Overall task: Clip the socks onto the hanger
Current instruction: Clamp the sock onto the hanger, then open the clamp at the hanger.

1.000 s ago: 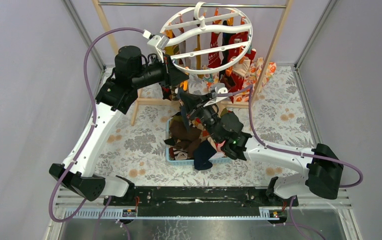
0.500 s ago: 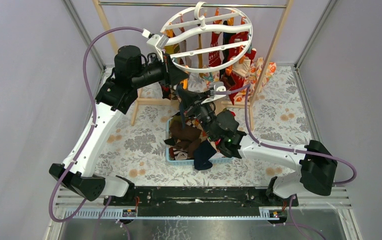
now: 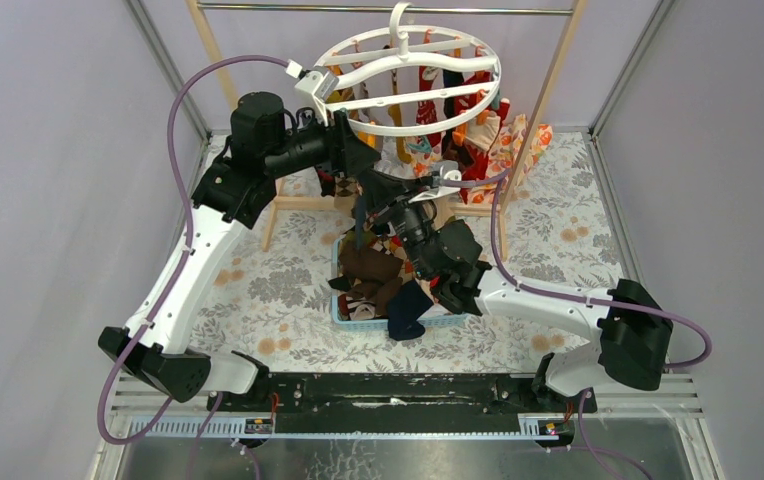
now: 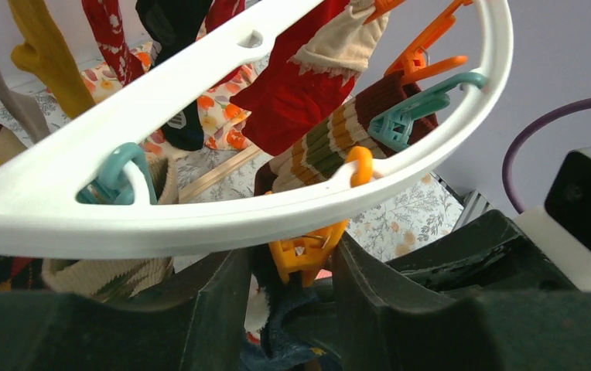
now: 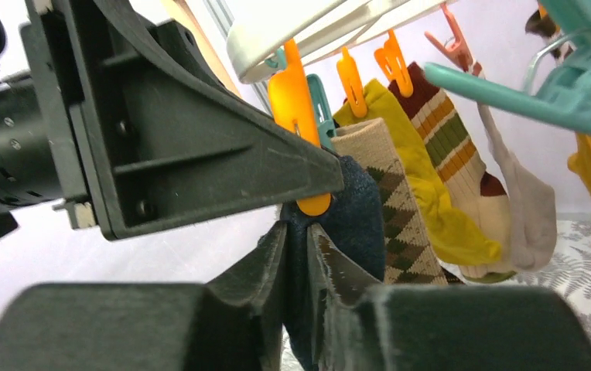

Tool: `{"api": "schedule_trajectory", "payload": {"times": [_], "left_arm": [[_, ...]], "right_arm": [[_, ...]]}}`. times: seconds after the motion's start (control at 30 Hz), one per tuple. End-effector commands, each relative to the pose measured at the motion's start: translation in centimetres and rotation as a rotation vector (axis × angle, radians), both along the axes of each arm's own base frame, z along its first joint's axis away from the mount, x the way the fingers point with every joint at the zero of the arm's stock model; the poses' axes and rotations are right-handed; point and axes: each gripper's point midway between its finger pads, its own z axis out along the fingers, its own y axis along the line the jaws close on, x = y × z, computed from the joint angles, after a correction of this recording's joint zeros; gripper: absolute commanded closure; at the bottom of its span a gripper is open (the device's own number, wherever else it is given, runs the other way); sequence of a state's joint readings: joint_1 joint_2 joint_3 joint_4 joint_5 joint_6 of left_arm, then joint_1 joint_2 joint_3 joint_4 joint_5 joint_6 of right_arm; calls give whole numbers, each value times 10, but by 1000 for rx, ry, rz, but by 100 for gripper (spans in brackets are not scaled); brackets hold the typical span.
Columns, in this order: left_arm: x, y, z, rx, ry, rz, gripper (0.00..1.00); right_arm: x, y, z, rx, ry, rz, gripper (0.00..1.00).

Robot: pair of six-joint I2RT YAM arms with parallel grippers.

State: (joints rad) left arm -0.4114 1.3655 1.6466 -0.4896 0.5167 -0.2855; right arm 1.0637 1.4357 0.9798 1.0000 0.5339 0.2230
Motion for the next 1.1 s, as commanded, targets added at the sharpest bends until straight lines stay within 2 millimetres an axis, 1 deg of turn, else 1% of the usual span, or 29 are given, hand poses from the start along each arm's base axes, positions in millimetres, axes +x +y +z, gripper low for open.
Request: {"api": "schedule_trajectory", "payload": {"times": [0.0,0.1,0.2,0.23,0.3,0.33,0.47,0.6,0.73,0.83,0.93,1.0,1.03,1.07], "left_arm": [[-7,1,0,8,-1,-16,51],[-8,2,1,12,-6,-10,50],[-5,4,0,22,-13,3,52],[-5,5,0,25,-17,9,53],[-3,7,0,32,-27,18,54],[-2,7,0,36,-29,22,54],[1,10,0,45,-36,44,53],[3,11,1,45,-40,54,53],[2,12,4,45,-48,56,53],[1,12,5,43,-47,56,53],[-1,13,7,43,-50,55,52],[-2,14,8,43,-53,54,52],[-3,14,9,43,-57,55,52],[-3,14,9,44,-56,54,52]], "right_arm": [[-2,-17,52,178,-60,-23,72],[-3,-17,49,169,-49,-16,54],[-6,-18,40,141,-31,-1,29],[-8,-19,37,129,-21,5,22],[-14,-25,33,109,-9,17,14],[-15,-26,26,96,7,23,11],[-33,-45,15,86,20,69,6],[-49,-57,7,58,38,145,5],[-53,-68,5,-2,48,200,3],[-44,-74,9,-51,41,225,1],[-28,-83,17,-79,25,247,1],[-19,-85,25,-78,5,299,1],[-19,-83,34,-84,-19,346,1],[-15,-81,39,-89,-25,371,1]]}}
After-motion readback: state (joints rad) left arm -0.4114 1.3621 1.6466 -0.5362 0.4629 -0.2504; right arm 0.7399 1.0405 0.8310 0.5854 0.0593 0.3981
